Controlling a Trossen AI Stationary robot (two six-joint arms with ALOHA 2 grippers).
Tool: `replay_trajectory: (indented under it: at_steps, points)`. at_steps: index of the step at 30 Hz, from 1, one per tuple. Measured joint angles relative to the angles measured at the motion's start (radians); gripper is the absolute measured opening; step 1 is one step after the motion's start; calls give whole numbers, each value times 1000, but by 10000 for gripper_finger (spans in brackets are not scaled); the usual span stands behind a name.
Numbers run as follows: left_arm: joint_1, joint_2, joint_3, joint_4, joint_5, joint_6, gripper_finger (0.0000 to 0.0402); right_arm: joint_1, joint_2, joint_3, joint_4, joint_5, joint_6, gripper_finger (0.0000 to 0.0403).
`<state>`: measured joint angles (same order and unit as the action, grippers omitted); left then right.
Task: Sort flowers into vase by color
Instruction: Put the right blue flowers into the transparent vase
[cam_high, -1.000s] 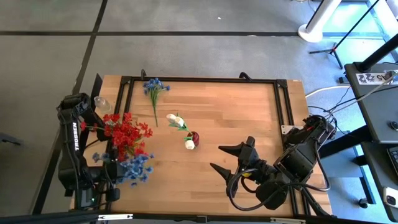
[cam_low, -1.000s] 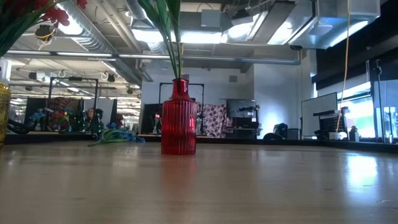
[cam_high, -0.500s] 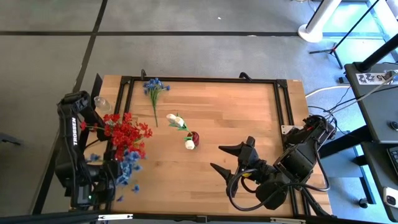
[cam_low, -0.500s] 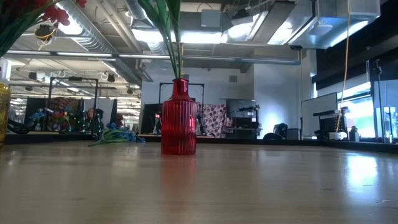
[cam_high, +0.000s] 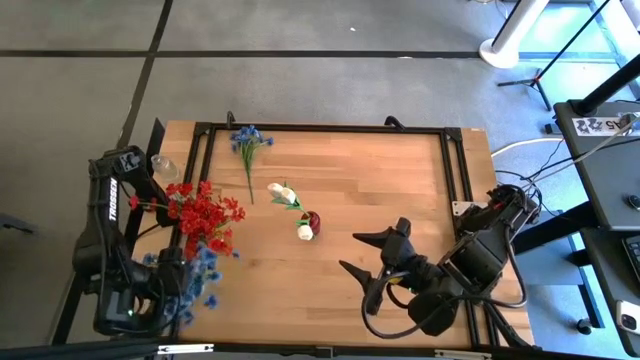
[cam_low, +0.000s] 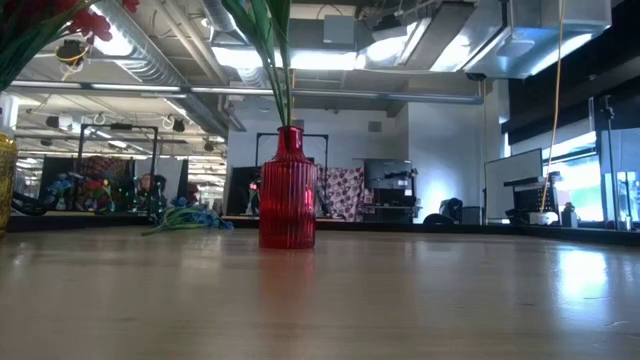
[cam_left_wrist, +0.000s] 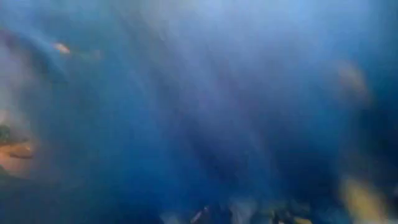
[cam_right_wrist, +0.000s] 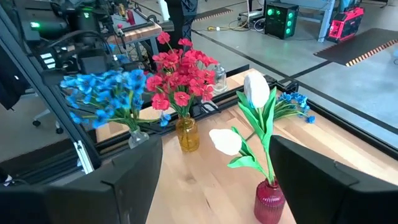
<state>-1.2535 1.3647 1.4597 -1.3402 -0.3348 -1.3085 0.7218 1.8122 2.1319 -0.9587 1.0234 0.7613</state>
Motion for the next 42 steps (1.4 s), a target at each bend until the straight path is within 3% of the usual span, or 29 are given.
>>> replay_trajectory:
  at_steps: [6,10,14,17,22,24,35,42]
  points:
    - [9,0,-42,-64,52,-106,186,-44,0,0,-14,-81,1,296]
    - [31,2,-63,-97,211,-127,186,-73,0,0,-22,-162,1,296]
    - [37,1,-60,-101,212,-126,180,-84,0,0,-46,-186,0,296]
    - [36,1,-60,-105,214,-121,145,-82,0,0,-59,-187,-2,296]
    - [36,1,-59,-112,248,-89,25,-81,0,0,-64,-187,-2,296]
    - [36,1,-57,-112,262,-70,12,-81,0,0,-65,-187,-2,296]
    - [67,1,-19,-105,326,-14,132,-81,0,0,-71,-187,-3,296]
    - [67,1,45,-95,385,63,150,-81,0,0,-71,-187,-3,296]
